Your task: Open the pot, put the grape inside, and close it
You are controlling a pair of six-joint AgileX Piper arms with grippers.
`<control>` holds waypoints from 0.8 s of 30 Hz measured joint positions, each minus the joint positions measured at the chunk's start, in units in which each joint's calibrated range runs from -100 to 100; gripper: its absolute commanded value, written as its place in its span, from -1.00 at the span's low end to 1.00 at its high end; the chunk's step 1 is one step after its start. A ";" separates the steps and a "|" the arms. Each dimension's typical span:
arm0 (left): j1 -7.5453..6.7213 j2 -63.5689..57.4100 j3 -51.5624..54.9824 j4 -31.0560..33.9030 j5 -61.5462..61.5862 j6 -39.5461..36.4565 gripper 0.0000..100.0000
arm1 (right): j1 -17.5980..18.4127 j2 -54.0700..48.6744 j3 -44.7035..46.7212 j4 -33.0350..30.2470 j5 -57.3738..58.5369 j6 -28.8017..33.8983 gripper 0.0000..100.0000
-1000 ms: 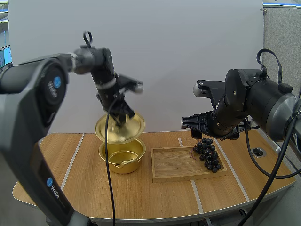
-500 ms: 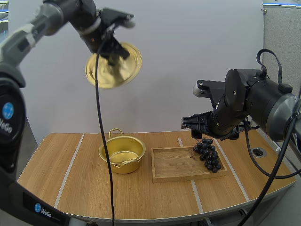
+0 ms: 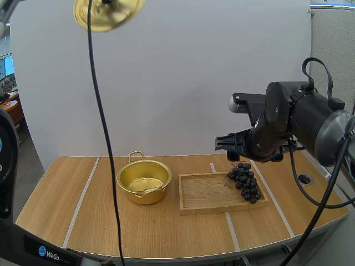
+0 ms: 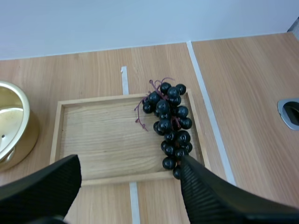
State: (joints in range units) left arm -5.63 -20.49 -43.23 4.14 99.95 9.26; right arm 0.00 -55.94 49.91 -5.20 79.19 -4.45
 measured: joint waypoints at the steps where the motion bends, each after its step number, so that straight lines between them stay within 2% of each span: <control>1: 0.00 0.00 -1.01 0.00 -0.34 0.00 -1.00 | 0.00 0.41 0.00 -0.10 -0.93 0.00 1.00; 7: 0.00 -0.17 -8.18 0.23 -5.70 -0.11 -1.00 | 0.00 6.64 0.00 -0.30 -3.10 0.00 1.00; 15: 0.00 -0.17 -9.41 0.34 -10.76 -0.11 -1.00 | -0.33 16.38 -5.53 -4.72 -3.96 1.57 1.00; 20: 0.00 -0.17 -9.41 0.34 -10.96 -0.11 -1.00 | -4.00 21.22 -8.72 -5.36 -6.28 1.36 1.00; 24: 0.00 -0.17 -9.41 0.34 -11.12 -0.11 -1.00 | -7.34 26.49 -9.70 -4.65 -8.77 -1.43 1.00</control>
State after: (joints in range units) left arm -5.63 -20.66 -52.64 4.48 88.83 9.15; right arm -7.34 -29.44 40.21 -9.85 70.42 -5.88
